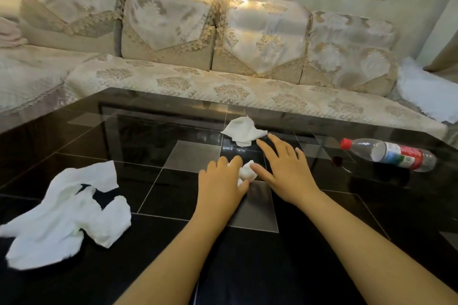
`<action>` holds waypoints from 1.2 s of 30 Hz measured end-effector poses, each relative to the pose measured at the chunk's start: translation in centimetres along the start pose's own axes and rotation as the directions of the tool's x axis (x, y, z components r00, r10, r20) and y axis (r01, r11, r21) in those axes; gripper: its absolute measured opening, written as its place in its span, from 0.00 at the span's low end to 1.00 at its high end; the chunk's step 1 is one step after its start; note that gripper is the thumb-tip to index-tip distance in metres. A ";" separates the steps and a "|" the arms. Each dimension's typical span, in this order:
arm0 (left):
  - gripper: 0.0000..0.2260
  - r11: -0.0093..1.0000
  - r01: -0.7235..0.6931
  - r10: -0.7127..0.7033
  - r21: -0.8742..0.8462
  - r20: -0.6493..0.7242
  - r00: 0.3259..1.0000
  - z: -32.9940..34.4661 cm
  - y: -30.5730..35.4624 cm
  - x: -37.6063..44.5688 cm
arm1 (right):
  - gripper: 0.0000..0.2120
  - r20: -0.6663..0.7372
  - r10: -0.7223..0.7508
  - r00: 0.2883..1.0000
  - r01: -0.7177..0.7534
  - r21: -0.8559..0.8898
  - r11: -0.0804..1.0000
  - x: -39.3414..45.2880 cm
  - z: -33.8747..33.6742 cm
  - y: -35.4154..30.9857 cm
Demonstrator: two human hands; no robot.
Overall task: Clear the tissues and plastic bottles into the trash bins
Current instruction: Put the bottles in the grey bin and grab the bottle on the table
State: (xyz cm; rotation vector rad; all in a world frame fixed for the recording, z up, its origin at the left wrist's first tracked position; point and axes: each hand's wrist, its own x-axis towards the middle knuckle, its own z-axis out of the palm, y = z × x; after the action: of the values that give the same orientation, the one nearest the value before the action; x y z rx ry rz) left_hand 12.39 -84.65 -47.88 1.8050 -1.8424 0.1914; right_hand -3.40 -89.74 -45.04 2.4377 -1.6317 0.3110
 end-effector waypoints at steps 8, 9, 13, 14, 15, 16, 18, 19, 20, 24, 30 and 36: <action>0.18 0.985 0.147 -0.139 0.096 -0.082 0.987 2.0 -1.9 3.6 | 0.27 0.010 0.043 0.999 -0.044 0.114 0.993 6.6 3.8 -0.4; 0.19 0.981 0.163 -0.154 0.109 -0.087 0.984 2.2 -2.0 4.1 | 0.28 0.017 0.047 0.999 -0.049 0.125 0.991 7.4 4.3 -0.3; 0.20 0.967 0.217 -0.203 0.133 -0.107 0.973 2.9 -2.4 5.2 | 0.30 0.046 0.003 0.999 -0.011 0.167 0.986 10.5 5.6 0.0; 0.20 0.966 0.221 -0.207 0.138 -0.108 0.972 3.0 -2.5 5.3 | 0.30 0.050 -0.005 0.999 -0.004 0.183 0.983 11.4 5.9 0.0; 0.20 0.965 0.222 -0.209 0.140 -0.104 0.972 3.0 -2.6 5.4 | 0.30 0.058 -0.006 0.998 -0.006 0.201 0.980 12.1 6.1 -0.1; 0.20 0.965 0.221 -0.208 0.144 -0.101 0.973 3.1 -2.8 5.6 | 0.29 0.071 -0.001 0.997 -0.014 0.219 0.976 12.9 6.3 -0.1; 0.20 0.966 0.212 -0.198 0.151 -0.107 0.974 3.2 -3.0 5.9 | 0.26 0.105 -0.004 0.994 -0.021 0.240 0.971 13.9 6.6 -0.2; 0.20 0.965 0.210 -0.194 0.155 -0.110 0.975 3.3 -3.1 6.1 | 0.24 0.117 -0.015 0.993 -0.016 0.257 0.966 14.1 6.6 -0.3; 0.21 0.964 0.209 -0.193 0.162 -0.112 0.975 3.3 -3.2 6.2 | 0.22 0.116 -0.021 0.993 -0.013 0.279 0.960 14.1 6.6 -0.4; 0.20 0.959 0.213 -0.198 0.187 -0.099 0.975 3.2 -3.1 6.4 | 0.15 0.009 0.003 1.000 -0.006 0.328 0.945 12.3 6.1 -0.7; 0.19 0.963 0.171 -0.155 0.208 -0.091 0.984 2.3 -2.6 5.7 | 0.09 -0.223 -0.063 0.973 0.135 0.321 0.937 5.6 4.6 -0.9; 0.16 0.962 0.181 -0.163 0.205 -0.100 0.981 -0.4 -2.3 1.4 | 0.06 -0.311 -0.081 0.947 0.182 0.311 0.933 0.1 2.8 -2.1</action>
State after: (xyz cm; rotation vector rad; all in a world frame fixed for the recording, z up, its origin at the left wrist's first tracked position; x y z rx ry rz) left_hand 14.76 -85.86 -47.49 2.0597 -1.6492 0.4055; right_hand -1.19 -89.79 -47.76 2.5633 -1.3694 0.9522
